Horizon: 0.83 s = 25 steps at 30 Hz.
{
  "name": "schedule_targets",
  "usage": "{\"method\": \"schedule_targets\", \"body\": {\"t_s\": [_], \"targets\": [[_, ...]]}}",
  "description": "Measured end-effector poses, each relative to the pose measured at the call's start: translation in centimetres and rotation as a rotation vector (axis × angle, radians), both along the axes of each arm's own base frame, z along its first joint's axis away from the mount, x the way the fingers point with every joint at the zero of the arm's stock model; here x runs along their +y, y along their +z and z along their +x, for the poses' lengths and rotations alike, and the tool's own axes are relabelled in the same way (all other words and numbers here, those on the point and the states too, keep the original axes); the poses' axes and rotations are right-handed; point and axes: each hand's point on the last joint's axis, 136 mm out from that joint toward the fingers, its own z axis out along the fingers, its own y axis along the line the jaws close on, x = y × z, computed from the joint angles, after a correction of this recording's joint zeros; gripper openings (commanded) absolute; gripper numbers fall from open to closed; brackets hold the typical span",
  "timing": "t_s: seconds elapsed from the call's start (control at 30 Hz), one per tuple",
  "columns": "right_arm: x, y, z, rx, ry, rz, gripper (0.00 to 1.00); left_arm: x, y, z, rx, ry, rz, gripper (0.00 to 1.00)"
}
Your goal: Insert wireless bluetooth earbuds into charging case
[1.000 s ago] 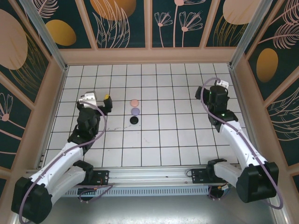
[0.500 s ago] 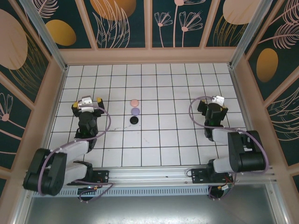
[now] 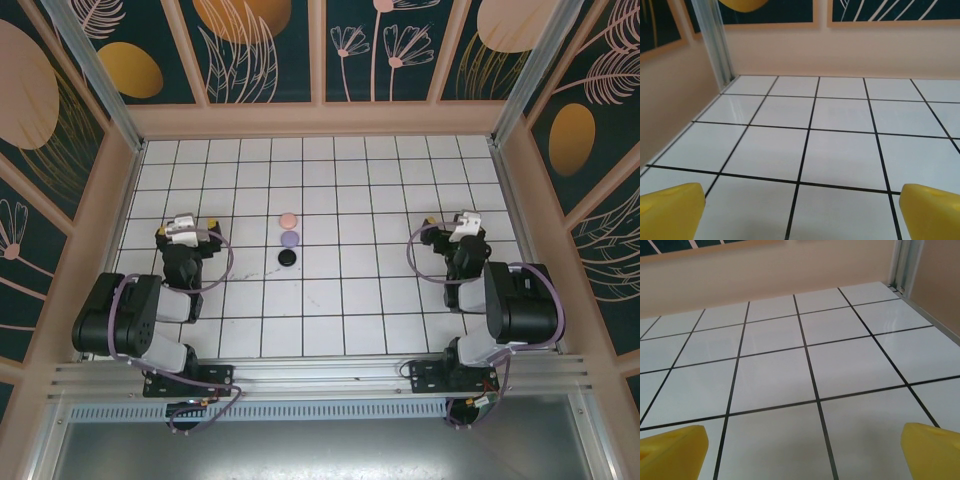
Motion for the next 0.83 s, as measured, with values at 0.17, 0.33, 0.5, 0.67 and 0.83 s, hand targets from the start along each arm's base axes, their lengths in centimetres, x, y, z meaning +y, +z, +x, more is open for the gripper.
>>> {"method": "schedule_targets", "body": {"t_s": [0.17,0.33,0.5,0.67,0.83], "targets": [[0.4,0.3,0.2,-0.008,0.027,0.006,0.99,0.4,1.2,1.1,-0.034,-0.012,-0.033,0.99],[0.8,0.3,0.2,-0.008,0.035,0.005,0.99,0.2,1.2,1.2,-0.035,-0.026,-0.045,0.99],[0.9,0.3,0.2,-0.007,0.037,0.005,0.99,0.2,1.2,1.2,-0.035,-0.029,-0.048,0.99],[0.8,0.3,0.2,-0.009,0.035,0.005,0.99,0.2,1.2,1.2,-0.034,-0.030,-0.048,0.99],[0.8,0.3,0.3,-0.010,0.035,0.005,0.99,0.2,1.2,1.2,-0.034,-0.029,-0.048,0.99]]}}
